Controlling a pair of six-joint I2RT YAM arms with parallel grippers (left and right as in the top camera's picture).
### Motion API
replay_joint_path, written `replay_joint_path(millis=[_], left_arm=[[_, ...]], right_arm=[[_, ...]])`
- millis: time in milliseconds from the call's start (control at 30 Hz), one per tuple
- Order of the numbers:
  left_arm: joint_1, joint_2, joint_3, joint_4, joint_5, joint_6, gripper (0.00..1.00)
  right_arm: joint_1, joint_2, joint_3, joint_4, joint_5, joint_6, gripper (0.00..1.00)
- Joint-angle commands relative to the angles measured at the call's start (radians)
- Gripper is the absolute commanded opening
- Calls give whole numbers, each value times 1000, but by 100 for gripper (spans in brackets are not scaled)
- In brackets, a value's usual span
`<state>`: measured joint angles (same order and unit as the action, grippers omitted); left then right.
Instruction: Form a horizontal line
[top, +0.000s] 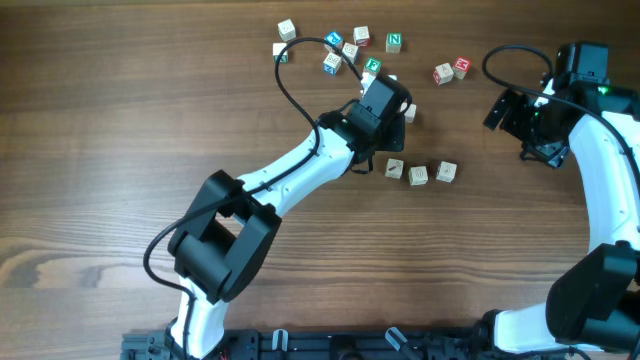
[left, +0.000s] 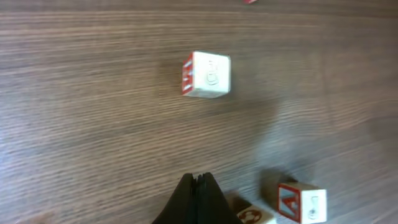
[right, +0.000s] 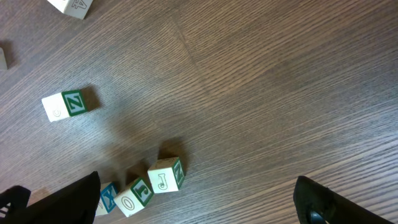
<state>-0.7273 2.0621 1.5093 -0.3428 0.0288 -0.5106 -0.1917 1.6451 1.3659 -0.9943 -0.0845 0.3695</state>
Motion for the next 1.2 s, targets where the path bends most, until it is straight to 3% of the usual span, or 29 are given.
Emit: replay_joint_path(millis=[0,167,567,1167], left_arm=[[-2,36,-4,11,40,36,4],[-4,95,-4,9,143,35,4],[-24,97,-4,-95,143,32,4],[-30,97,-4,-65,200,33,4]], right_arm=[[-2,-24,19,-3,18,-10,100],[-2,-24,19,-15,18,-10,100],[-2,-24,19,-17,18,-10,100],[-2,-24,19,-16,18,-10,99]])
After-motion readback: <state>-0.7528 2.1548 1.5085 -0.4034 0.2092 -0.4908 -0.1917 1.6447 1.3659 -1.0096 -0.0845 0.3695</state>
